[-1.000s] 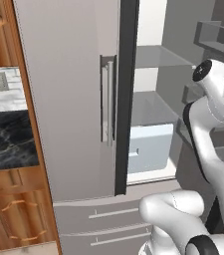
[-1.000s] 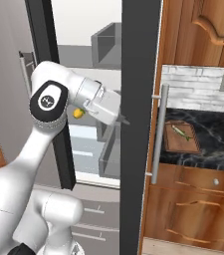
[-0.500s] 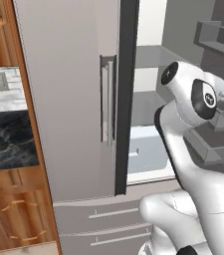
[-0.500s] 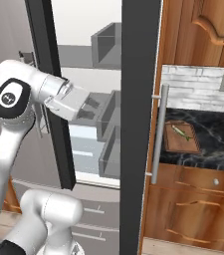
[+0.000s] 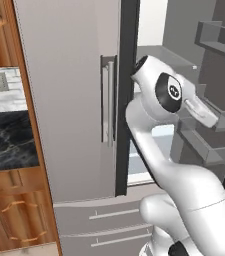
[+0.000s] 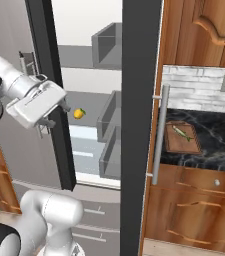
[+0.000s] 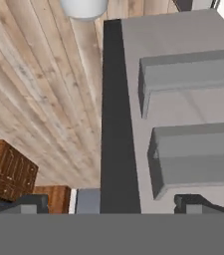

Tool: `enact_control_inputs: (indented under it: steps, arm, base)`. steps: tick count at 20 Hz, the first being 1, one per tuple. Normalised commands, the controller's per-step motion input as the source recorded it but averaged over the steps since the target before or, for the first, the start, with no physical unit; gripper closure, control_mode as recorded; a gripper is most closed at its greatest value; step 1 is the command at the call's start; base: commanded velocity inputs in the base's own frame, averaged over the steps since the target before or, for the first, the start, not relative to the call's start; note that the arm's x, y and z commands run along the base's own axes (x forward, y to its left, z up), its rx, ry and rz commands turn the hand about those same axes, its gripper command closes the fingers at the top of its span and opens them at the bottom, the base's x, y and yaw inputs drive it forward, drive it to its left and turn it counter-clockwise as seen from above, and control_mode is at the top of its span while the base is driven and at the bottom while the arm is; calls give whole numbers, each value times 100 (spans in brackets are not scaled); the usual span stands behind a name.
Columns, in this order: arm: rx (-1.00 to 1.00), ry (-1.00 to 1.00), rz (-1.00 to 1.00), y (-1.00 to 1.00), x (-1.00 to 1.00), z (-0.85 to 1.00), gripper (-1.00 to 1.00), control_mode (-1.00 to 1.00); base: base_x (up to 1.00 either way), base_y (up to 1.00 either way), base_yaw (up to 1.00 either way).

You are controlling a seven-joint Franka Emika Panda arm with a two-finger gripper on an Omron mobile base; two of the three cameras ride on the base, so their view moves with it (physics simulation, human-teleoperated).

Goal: Retrieve a lemon from the fridge and place it on the cutting board with the fish.

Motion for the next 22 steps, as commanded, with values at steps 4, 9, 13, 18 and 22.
enact_control_inputs:
  steps: [4, 9, 13, 18, 22]
  arm:
    - [40, -42, -33, 68, 4, -13, -100, -100]
    - [38, -57, -44, 64, 15, -2, -100, -100]
    - [39, -48, -55, 28, 33, -11, -100, -100]
    - [40, -52, -60, 23, 24, -13, -100, -100]
    - [17, -54, -55, 52, 4, -5, -100, -100]
  base:
    - [0, 0, 0]
    - [0, 0, 0]
    - [0, 0, 0]
    - [0, 0, 0]
    - [0, 0, 0]
